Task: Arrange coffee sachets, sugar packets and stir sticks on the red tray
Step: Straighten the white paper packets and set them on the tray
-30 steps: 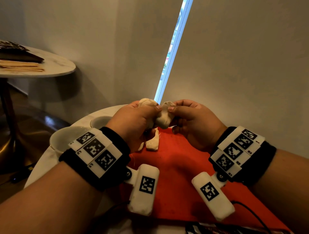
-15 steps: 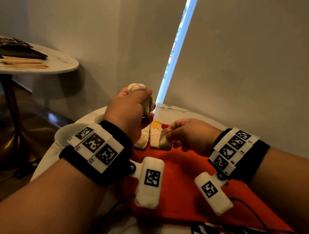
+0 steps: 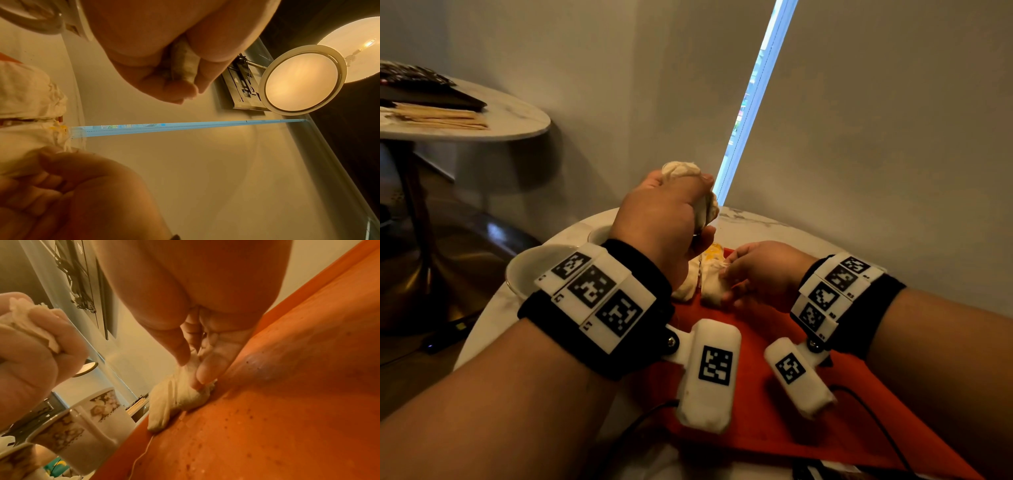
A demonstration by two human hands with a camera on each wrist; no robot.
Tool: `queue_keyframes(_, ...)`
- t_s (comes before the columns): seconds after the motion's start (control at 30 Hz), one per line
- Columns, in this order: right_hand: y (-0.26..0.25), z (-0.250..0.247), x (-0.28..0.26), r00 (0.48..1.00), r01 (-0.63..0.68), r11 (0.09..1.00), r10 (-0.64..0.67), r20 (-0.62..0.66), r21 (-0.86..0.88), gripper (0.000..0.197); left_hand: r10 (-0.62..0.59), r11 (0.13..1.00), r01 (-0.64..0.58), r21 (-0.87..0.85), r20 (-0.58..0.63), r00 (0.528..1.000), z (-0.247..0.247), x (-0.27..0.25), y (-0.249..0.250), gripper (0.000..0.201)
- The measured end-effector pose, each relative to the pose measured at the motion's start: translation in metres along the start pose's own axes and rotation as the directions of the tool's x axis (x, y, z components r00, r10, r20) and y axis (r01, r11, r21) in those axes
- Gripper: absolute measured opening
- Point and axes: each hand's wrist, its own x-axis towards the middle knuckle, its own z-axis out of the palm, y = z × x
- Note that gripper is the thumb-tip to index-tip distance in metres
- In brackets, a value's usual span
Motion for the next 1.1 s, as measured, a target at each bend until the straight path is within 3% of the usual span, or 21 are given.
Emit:
queue_keyframes(0.1, 0.000, 0.001, -0.001, 1.000, -0.014, 1.000, 0.014, -0.006, 0.022, 0.010, -0.021, 1.000, 0.021, -0.005, -0.016, 1.000, 0.002, 0.000, 0.000, 0.022)
queue_keyframes(0.2, 0.000, -0.001, -0.003, 0.998, 0.014, 0.999, -0.011, -0.068, 0.047, 0.008, -0.127, 0.988, 0.124, -0.093, -0.026, 0.992, 0.003, -0.002, 0.003, 0.006)
queue_keyframes(0.33, -0.002, -0.006, -0.006, 0.991, 0.041, 0.996, -0.031, -0.133, 0.073, 0.012, -0.116, 0.991, 0.113, -0.074, -0.046, 0.992, 0.004, -0.004, 0.004, 0.010)
queue_keyframes(0.43, -0.003, -0.002, -0.016, 1.000, -0.015, 0.992, 0.015, 0.000, 0.123, 0.009, -0.165, 0.980, 0.158, -0.125, -0.055, 0.985, 0.007, -0.006, 0.006, 0.014)
queue_keyframes(0.53, -0.001, 0.004, -0.021, 0.993, -0.044, 0.994, 0.033, 0.109, 0.097, 0.017, -0.193, 0.971, 0.184, -0.152, -0.048, 0.980, 0.010, -0.010, 0.008, 0.018)
queue_keyframes(0.8, -0.002, 0.006, -0.018, 0.993, -0.022, 0.994, 0.009, 0.122, 0.108, 0.009, -0.243, 0.943, 0.261, -0.208, 0.108, 0.964, 0.006, -0.010, 0.010, 0.010)
queue_keyframes(0.97, -0.006, -0.009, -0.023, 0.986, 0.162, 0.975, -0.167, 0.024, 0.151, 0.011, -0.268, 0.929, 0.298, -0.221, 0.155, 0.951, 0.013, -0.009, 0.008, 0.017)
queue_keyframes(1.1, -0.013, -0.021, -0.033, 0.945, 0.327, 0.885, -0.317, -0.086, 0.331, 0.028, -0.260, 0.949, 0.283, -0.137, 0.169, 0.951, 0.014, -0.007, 0.000, 0.029)
